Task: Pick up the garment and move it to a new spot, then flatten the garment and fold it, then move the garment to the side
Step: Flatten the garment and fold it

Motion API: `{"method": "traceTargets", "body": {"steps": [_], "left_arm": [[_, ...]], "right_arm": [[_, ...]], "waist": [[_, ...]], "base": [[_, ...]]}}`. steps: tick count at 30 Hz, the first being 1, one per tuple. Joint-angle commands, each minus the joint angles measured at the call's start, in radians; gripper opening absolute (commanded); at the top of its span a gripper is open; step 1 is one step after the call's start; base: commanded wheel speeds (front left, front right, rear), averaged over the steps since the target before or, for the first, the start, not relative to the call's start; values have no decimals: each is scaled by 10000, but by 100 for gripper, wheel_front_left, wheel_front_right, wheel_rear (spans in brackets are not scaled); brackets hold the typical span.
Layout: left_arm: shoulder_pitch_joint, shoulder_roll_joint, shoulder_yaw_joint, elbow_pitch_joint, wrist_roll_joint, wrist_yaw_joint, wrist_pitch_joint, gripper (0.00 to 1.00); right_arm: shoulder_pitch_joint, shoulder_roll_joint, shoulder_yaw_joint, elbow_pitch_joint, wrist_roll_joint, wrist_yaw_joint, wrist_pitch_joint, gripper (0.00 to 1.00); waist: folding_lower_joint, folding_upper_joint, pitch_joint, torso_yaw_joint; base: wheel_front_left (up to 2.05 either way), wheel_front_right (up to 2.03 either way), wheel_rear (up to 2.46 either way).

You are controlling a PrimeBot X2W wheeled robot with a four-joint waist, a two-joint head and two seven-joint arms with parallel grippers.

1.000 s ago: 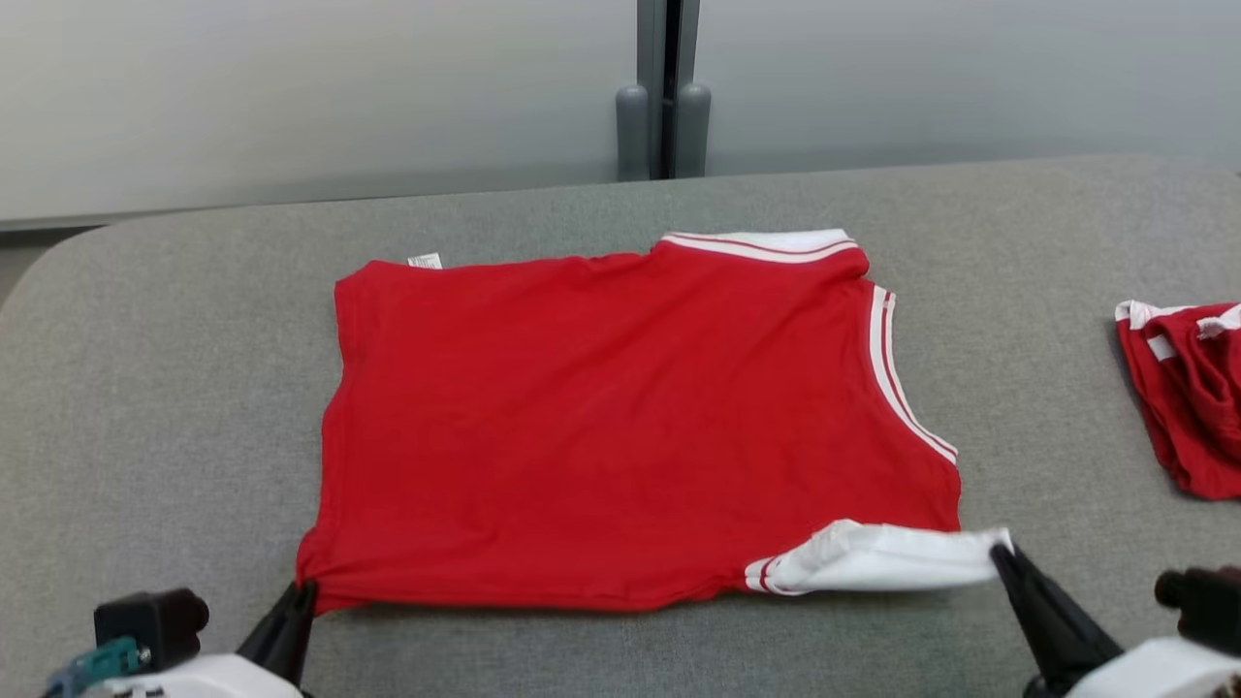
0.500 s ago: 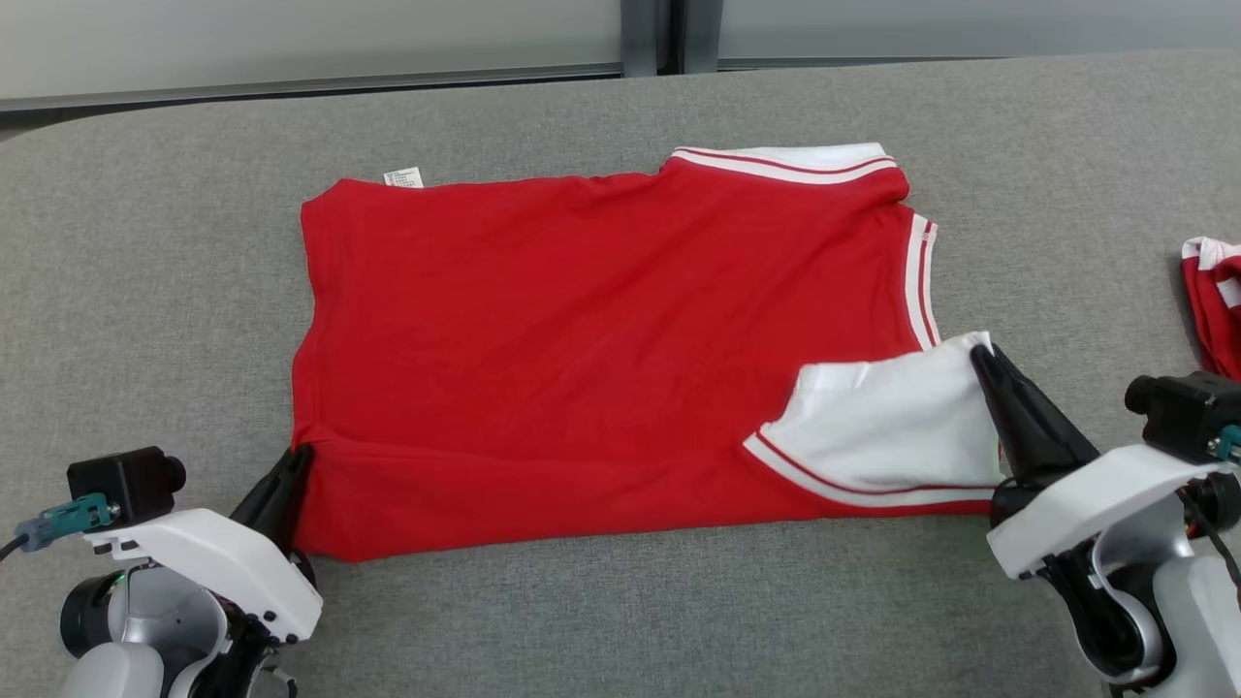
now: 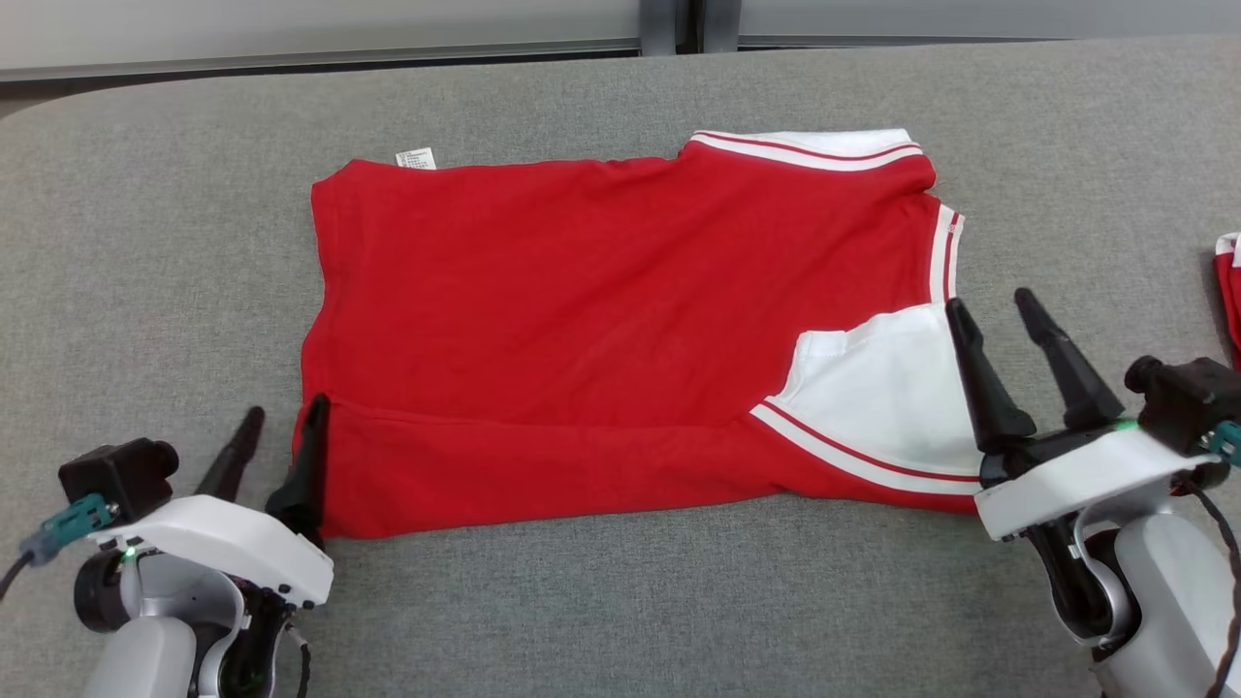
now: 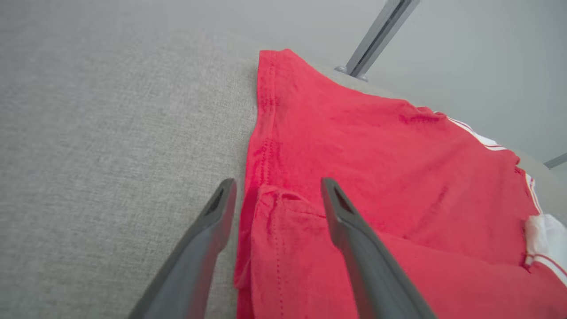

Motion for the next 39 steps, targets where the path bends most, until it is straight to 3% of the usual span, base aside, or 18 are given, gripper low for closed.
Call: {"method": "traceTargets", "body": {"steps": [1, 7, 12, 25, 39], "left_arm": [[67, 71, 17, -48, 464, 140, -599, 100], [365, -284, 54, -598, 1521, 759, -2774, 100], [594, -418, 97, -1155, 1914, 1000, -3471, 100], [2042, -107, -436, -1668, 3141, 1390, -3726, 100], [2029, 6, -617, -1274, 2910, 1302, -3291, 100]], "right_arm": [[98, -140, -60, -11, -342, -1, -521, 100], [798, 140, -860, -701, -1610, -1, -1185, 100], [1595, 380, -1532, -1329, -2223, -1, -1162, 100], [3902, 1124, -2325, -2891, -2864, -1, -90, 100], [4047, 1216, -2367, -3021, -2628, -2, 287, 100]], "waist": [[0, 0, -19, 11], [0, 0, -259, -2], [0, 0, -605, 6], [0, 0, -1732, -213], [0, 0, -1802, -188]], "base": [[0, 0, 0], [0, 0, 0], [0, 0, 0], [0, 0, 0], [0, 0, 0]]}}
